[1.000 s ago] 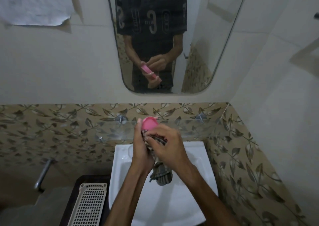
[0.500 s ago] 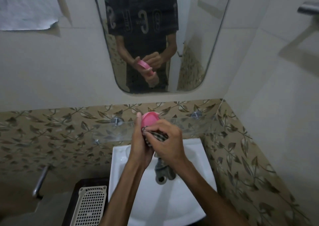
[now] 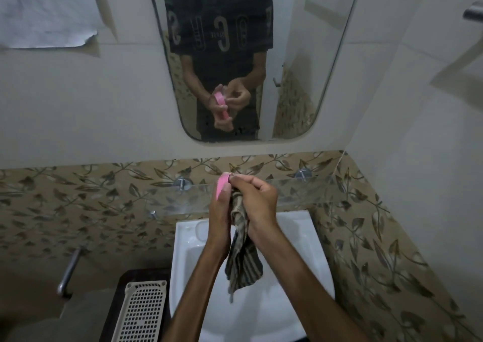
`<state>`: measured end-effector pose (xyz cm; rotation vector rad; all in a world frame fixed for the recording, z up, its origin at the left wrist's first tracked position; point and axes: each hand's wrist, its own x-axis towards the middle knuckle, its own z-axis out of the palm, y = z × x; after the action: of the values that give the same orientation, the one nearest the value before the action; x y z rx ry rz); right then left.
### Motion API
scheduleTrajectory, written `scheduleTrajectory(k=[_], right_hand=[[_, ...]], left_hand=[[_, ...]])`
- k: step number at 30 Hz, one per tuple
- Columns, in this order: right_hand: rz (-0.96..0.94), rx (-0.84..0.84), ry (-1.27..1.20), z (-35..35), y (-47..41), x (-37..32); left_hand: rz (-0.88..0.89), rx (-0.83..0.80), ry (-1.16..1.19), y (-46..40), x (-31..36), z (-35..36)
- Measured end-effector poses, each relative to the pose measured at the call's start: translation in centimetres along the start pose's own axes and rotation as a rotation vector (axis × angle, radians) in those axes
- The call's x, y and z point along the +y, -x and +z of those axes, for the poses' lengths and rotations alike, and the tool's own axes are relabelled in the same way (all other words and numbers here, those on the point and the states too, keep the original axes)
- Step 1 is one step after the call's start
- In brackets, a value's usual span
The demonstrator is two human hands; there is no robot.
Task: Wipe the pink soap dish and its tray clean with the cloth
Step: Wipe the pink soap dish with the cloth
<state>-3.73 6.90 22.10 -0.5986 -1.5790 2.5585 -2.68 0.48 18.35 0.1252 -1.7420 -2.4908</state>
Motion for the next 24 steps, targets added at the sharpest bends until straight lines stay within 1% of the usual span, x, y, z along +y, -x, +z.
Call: scheduleTrajectory(k=[3, 5, 7, 9, 11, 13, 14, 15, 17, 19, 21, 24], right_hand=[[0.094, -0.082, -0.011, -1.0, -0.2, -0.6], [0.148, -0.155, -0.058, -1.7, -0.1, -0.8], [0.122, -0.185, -0.033, -2.1, -0.2, -0.6], [0.075, -0.153, -0.014, -2.1, -0.4, -0.2], [0.020, -0.145, 0.031, -2.2, -0.5, 0.3], [-0.111, -0.185, 0.164, -2.8, -0.3, 0.9], [-0.213, -0.215, 0.260, -3.3, -0.2, 1.3], [-0.333, -0.246, 0.371, -3.7, -0.1, 1.8], [-0.569, -0.305, 0.583, -4.6, 0.2, 2.8], [-0.718, -0.345, 0.711, -5.4, 0.4, 3.5], [-0.807, -0.379, 0.784, -6.0, 0.5, 3.9], [-0.836, -0.424, 0.816, -6.6, 0.7, 4.3]], left_hand=[[0.103, -0.039, -0.174, -0.9, -0.6, -1.2], [0.126, -0.082, -0.296, -1.5, -0.7, -1.9], [0.126, -0.146, -0.371, -1.7, -0.7, -2.3], [0.091, -0.233, -0.360, -1.6, -0.8, -2.6], [0.044, -0.280, -0.250, -1.3, -0.8, -2.6], [-0.057, -0.231, 0.019, -1.1, -0.5, -2.4], [-0.146, -0.198, 0.142, -1.0, -0.2, -2.3], [-0.242, -0.182, 0.214, -1.1, 0.3, -2.2], [-0.405, -0.158, 0.254, -1.4, 1.2, -2.2], [-0.517, -0.106, 0.270, -1.9, 1.8, -2.3], [-0.562, -0.081, 0.278, -2.2, 1.8, -2.3], [-0.618, -0.024, 0.326, -2.1, 1.1, -2.0]])
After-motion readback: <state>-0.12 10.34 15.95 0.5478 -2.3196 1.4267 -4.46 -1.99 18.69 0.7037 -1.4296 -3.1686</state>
